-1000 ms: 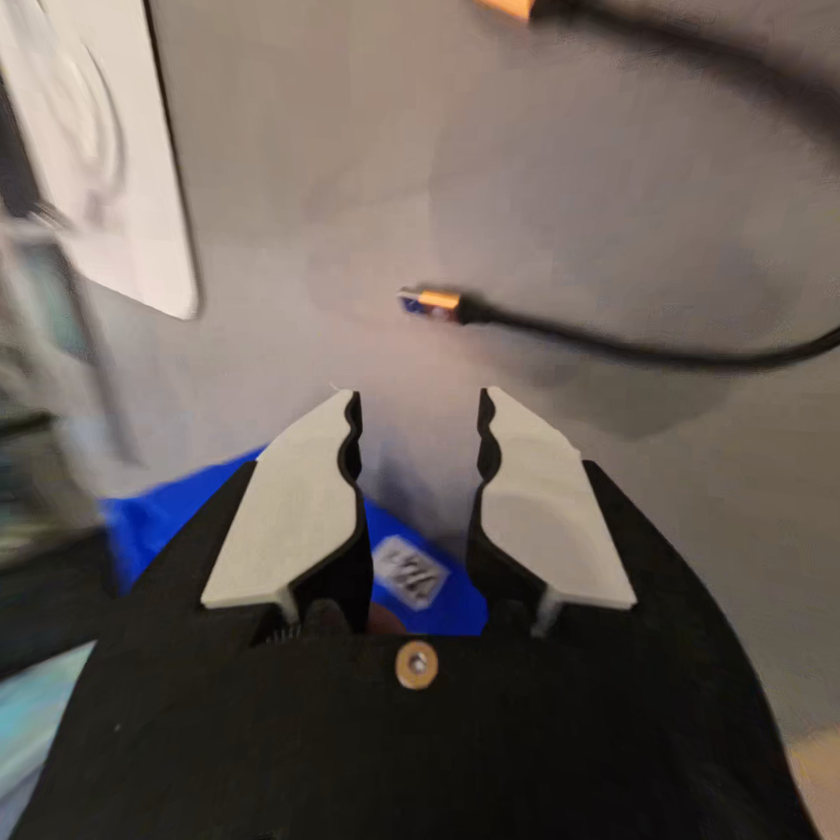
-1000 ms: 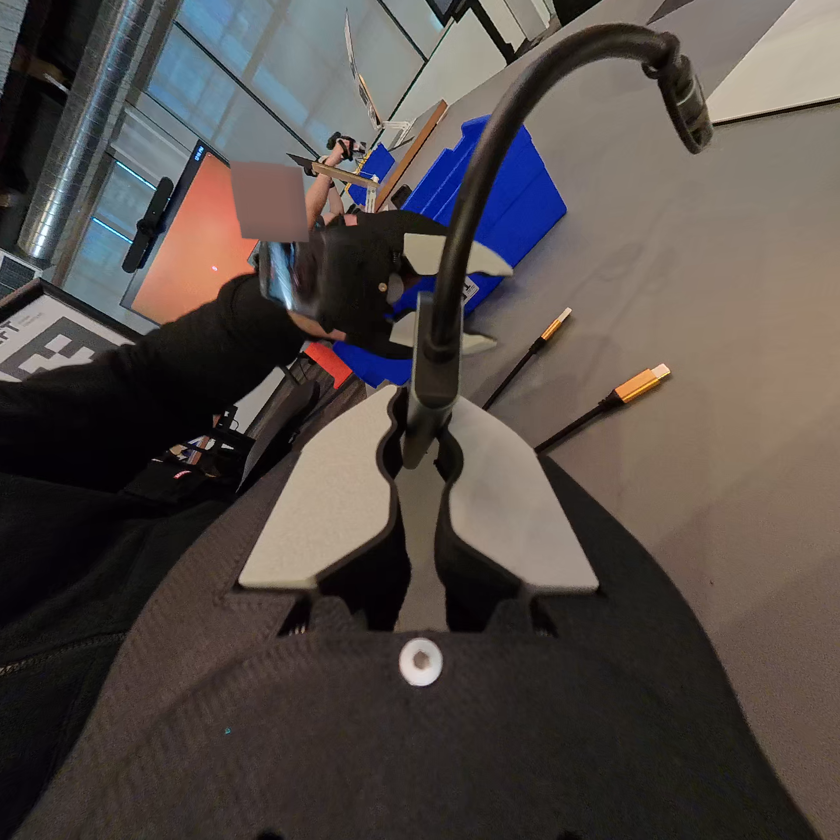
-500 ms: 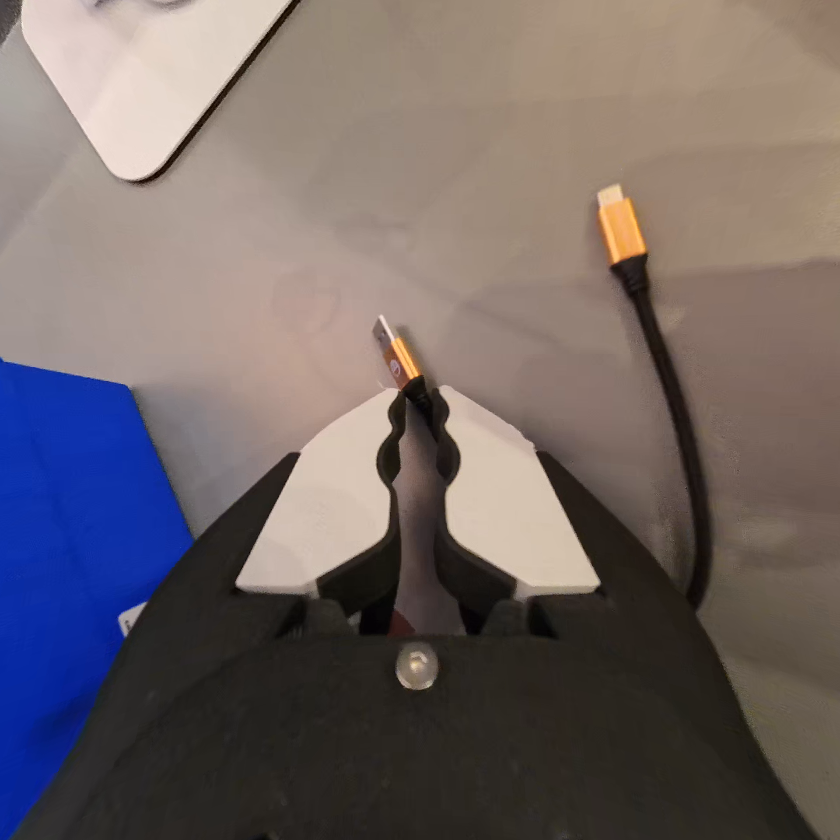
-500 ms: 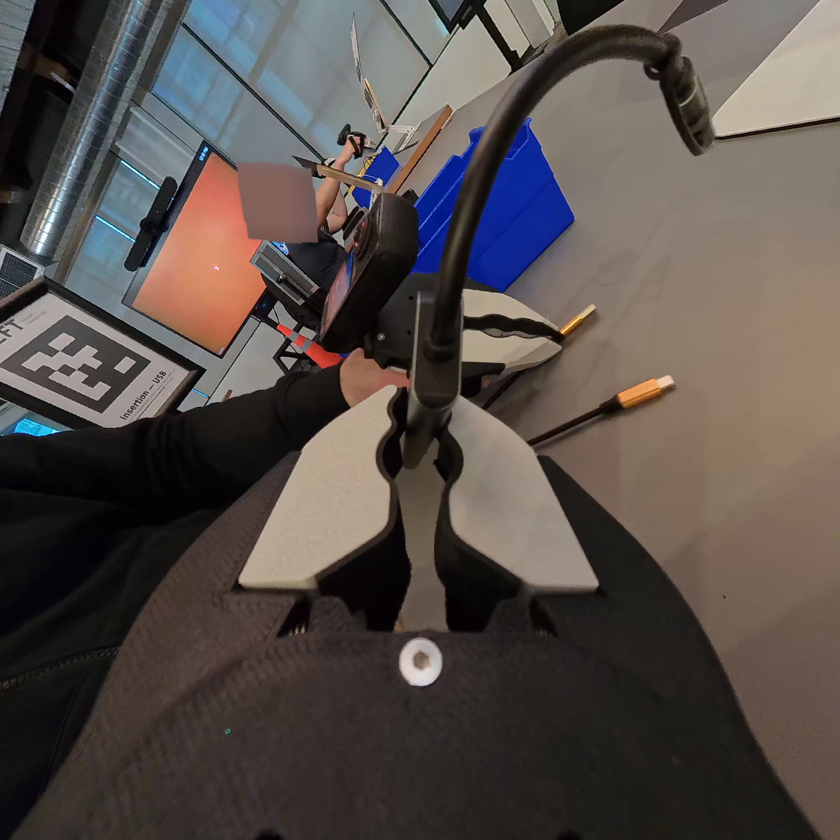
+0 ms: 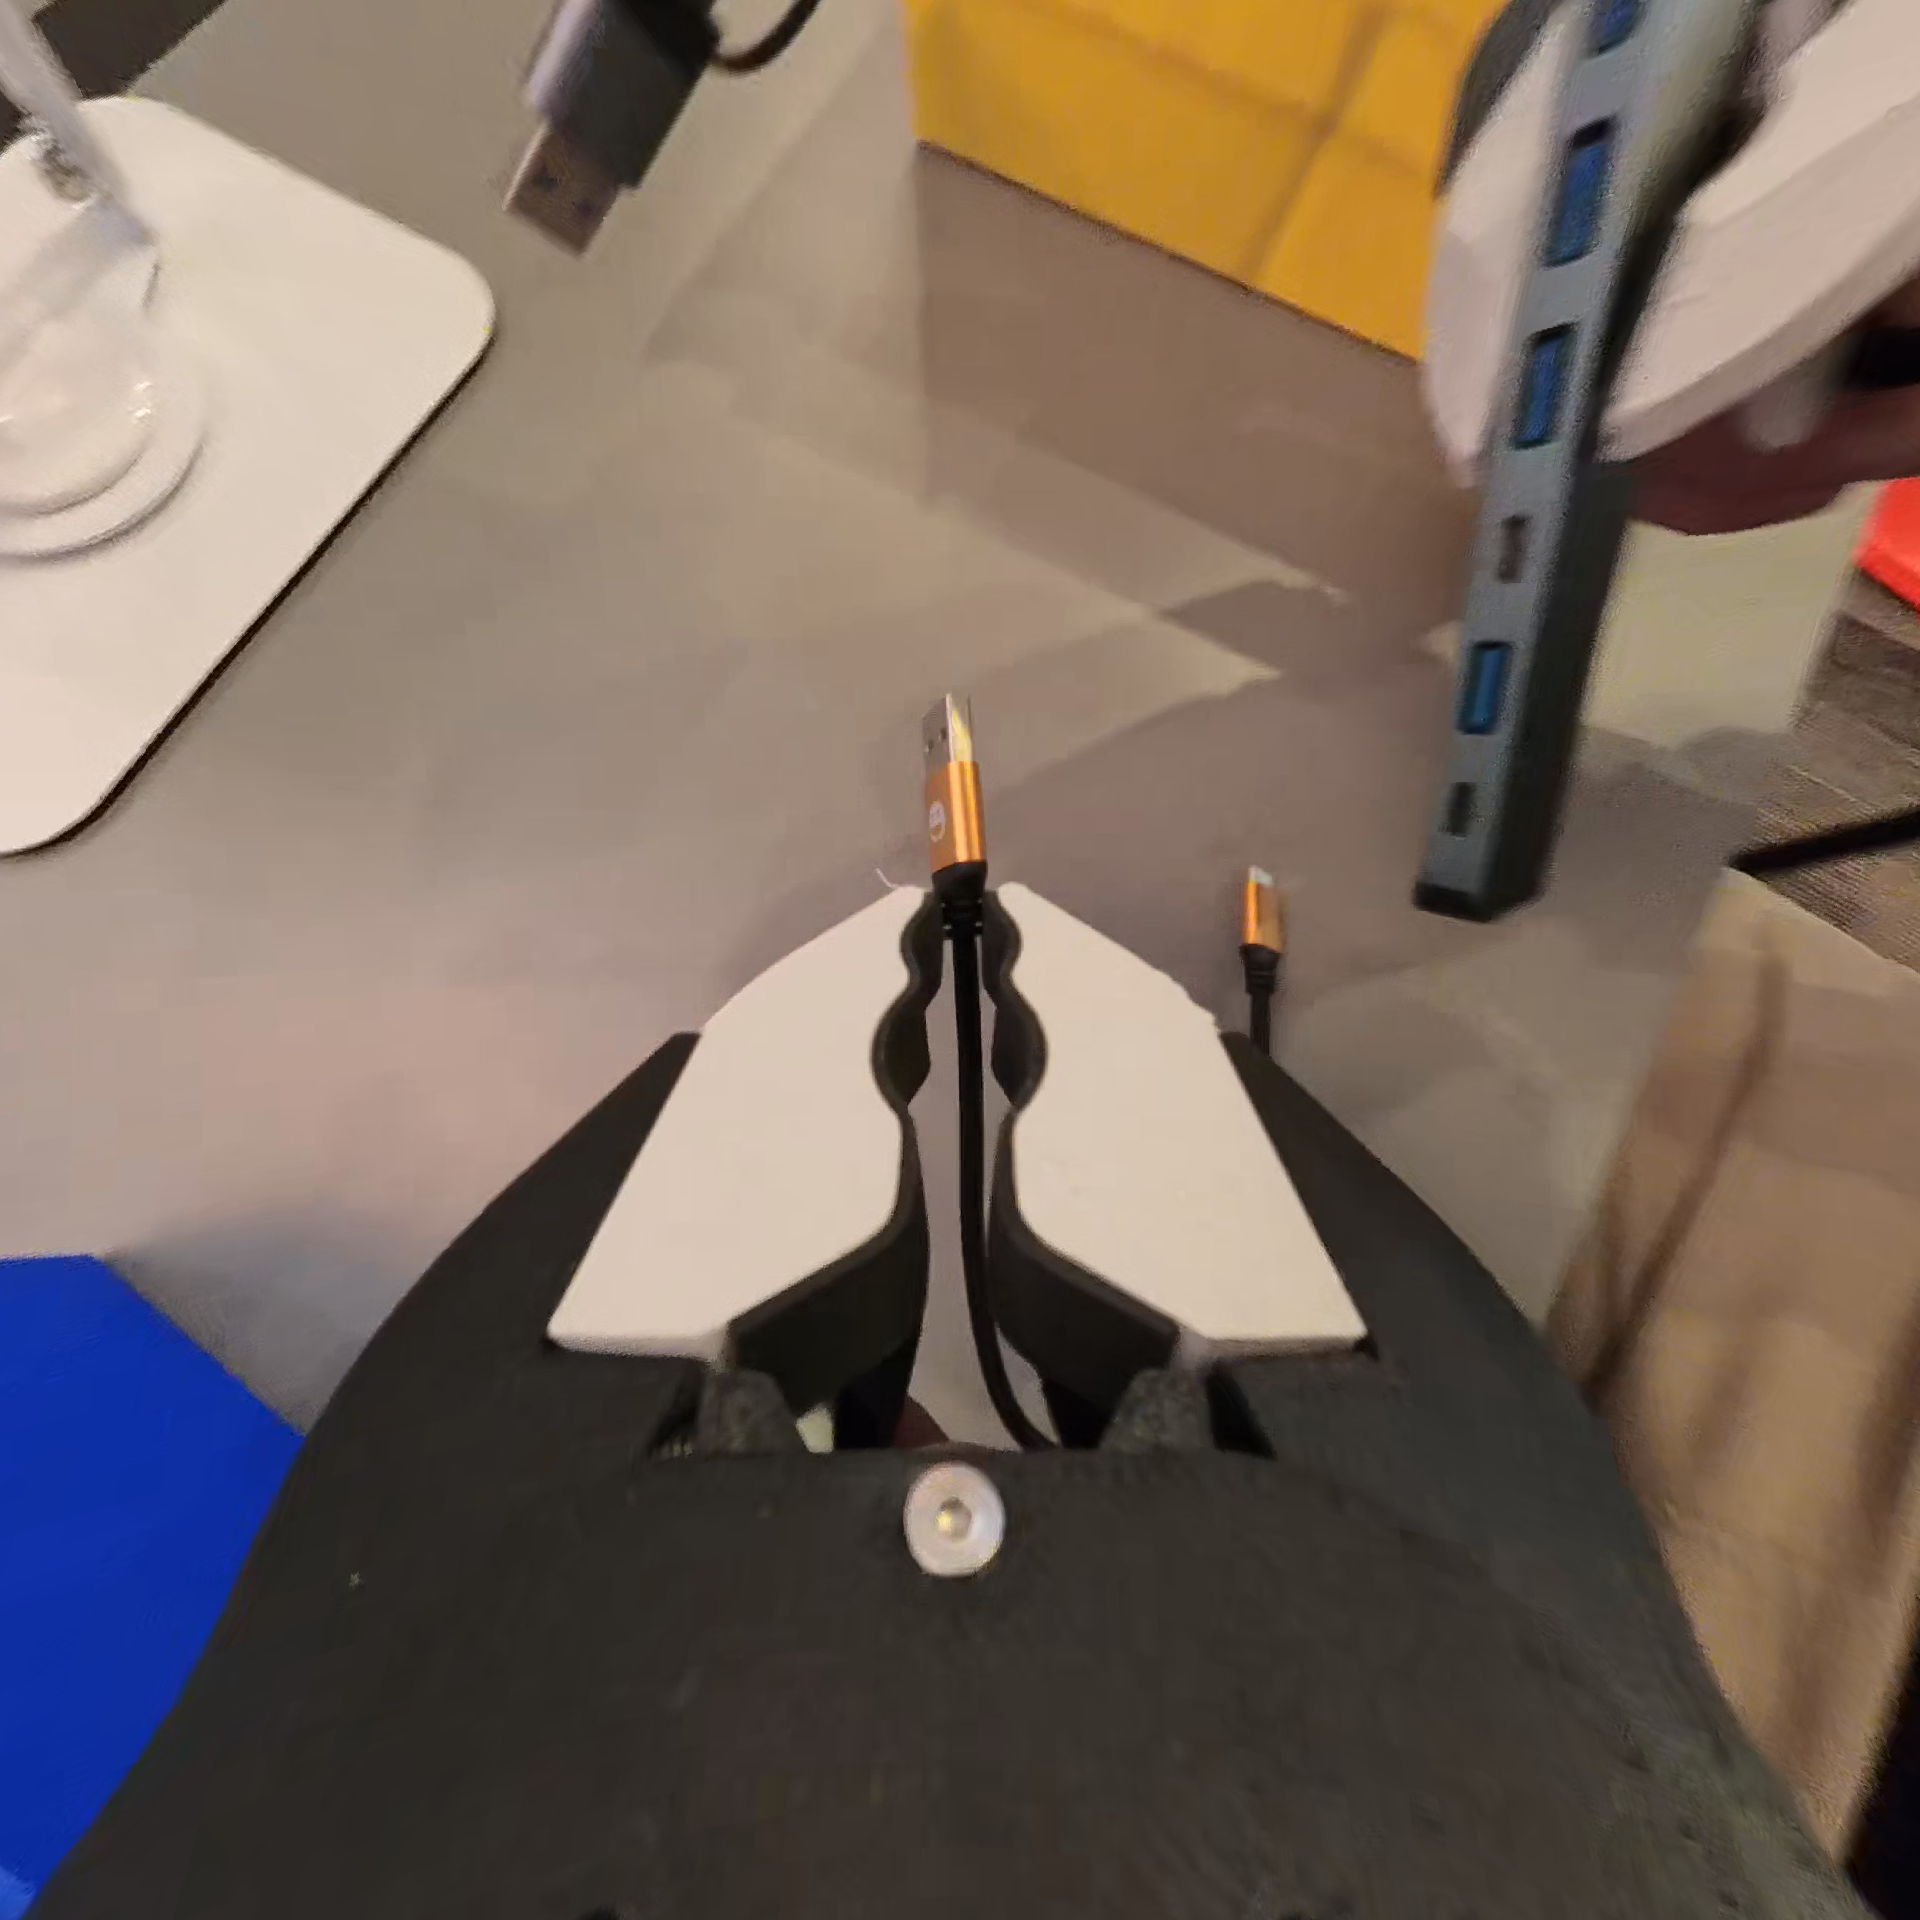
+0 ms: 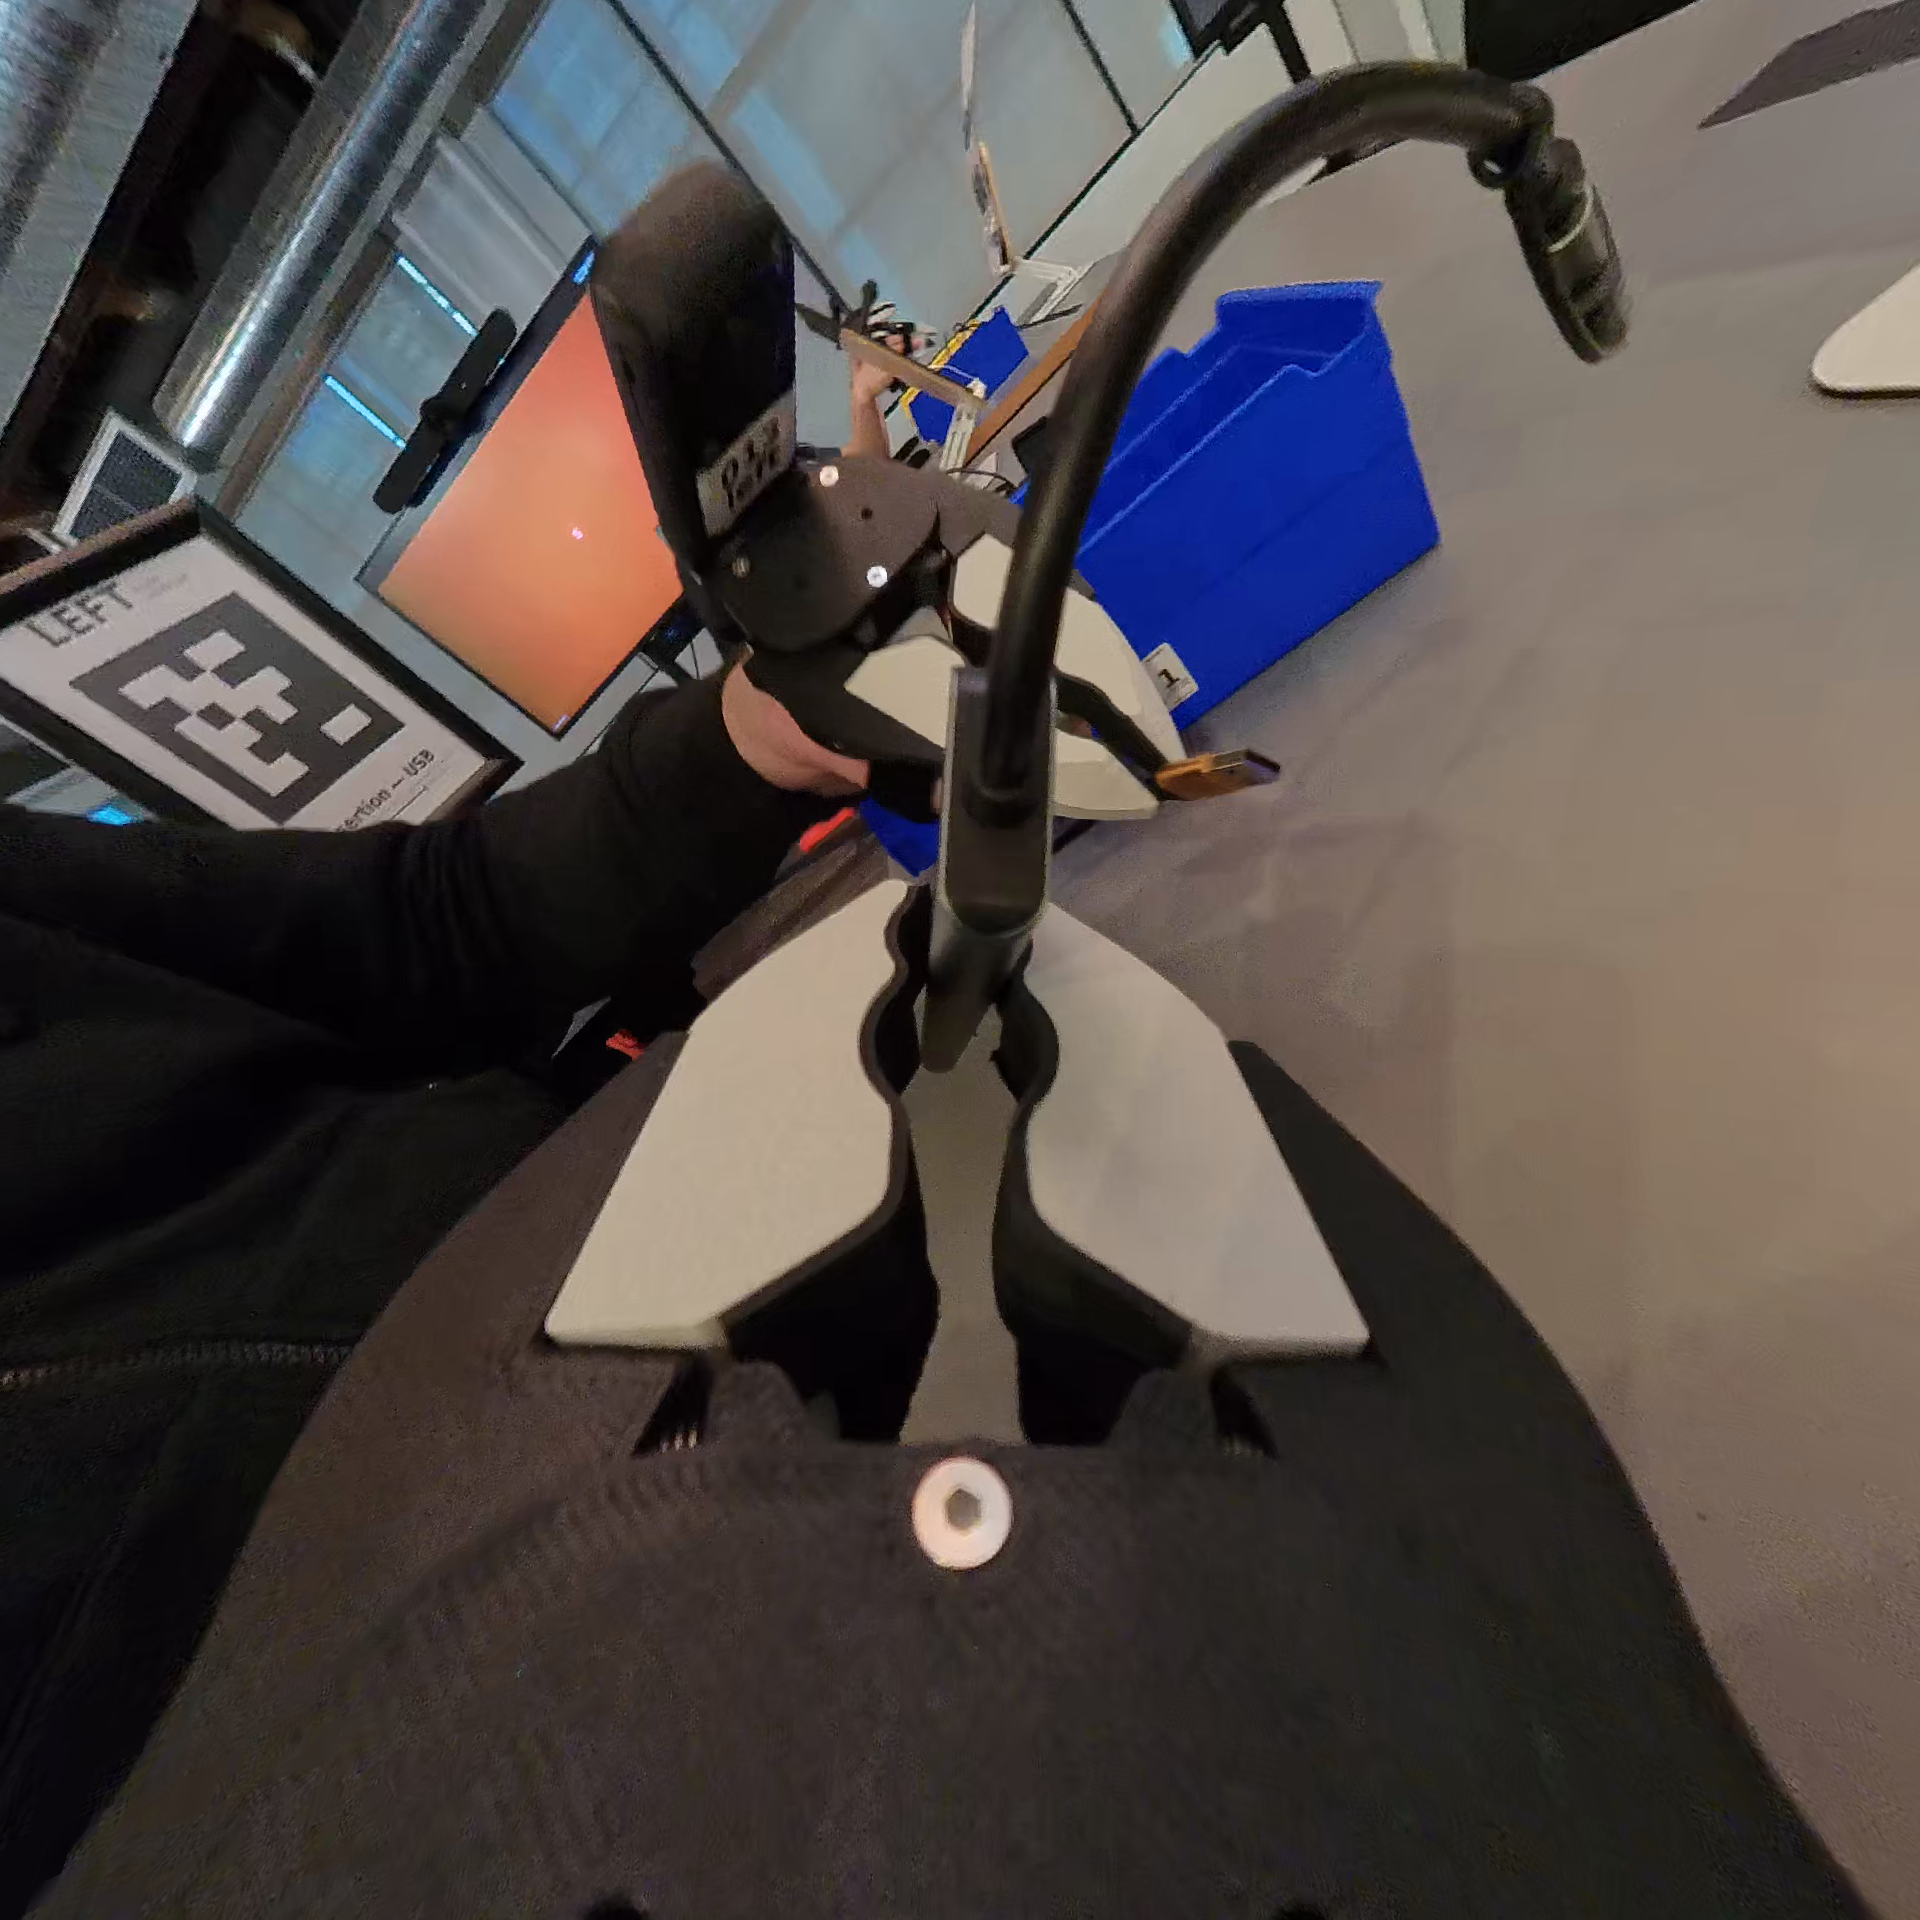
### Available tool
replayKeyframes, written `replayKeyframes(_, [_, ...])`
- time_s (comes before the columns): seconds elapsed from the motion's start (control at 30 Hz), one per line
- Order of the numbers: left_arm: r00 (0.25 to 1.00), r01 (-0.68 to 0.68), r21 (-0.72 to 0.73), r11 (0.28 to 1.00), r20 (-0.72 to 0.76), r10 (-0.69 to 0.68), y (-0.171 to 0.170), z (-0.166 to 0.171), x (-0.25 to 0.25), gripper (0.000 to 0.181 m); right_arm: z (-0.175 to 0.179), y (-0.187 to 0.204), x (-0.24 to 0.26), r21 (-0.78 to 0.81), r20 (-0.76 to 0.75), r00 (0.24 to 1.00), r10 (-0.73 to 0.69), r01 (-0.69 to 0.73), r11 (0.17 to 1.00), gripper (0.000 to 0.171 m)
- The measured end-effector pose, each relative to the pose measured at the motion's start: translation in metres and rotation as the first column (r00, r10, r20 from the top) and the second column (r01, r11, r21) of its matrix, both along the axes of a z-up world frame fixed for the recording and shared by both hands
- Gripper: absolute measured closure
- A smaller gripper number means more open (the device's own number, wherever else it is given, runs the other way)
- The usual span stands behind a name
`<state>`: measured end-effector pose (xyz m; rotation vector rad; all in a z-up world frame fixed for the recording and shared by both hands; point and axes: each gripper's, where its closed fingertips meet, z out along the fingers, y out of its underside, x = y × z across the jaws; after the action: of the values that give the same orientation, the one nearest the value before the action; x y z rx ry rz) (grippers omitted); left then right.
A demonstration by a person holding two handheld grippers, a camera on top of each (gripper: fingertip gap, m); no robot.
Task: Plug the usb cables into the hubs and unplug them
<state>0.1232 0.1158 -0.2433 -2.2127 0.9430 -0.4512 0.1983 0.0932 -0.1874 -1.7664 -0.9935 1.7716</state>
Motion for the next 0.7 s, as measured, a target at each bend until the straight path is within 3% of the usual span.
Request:
replayKeyframes(0.03, [0.998, 0.056, -0.022, 0.998, 0.017, -0.056, -0.007, 0.006, 0.003, 0.174, 0.001, -0.002, -0.001, 0.011, -0.008, 1.0, 0.011, -0.011, 1.0, 0.161])
replayKeyframes(0.2, [0.952, 0.287, -0.095, 0.953, 0.141, -0.272, -0.036, 0.039, 0.012, 0.174, 0.005, -0.015, -0.006, 0.135, -0.043, 0.996, 0.082, -0.076, 0.988, 0.161])
replayKeyframes(0.4, [0.879, 0.469, -0.186, 0.864, 0.192, -0.436, -0.049, 0.057, 0.015, 0.174, 0.0, -0.027, -0.014, 0.286, -0.029, 0.988, 0.154, -0.14, 0.948, 0.161])
replayKeyframes(0.7, [0.806, 0.584, -0.337, 0.738, 0.136, -0.576, -0.055, 0.044, 0.029, 0.174, -0.016, -0.025, -0.018, 0.375, 0.079, 0.986, 0.146, -0.165, 0.912, 0.161])
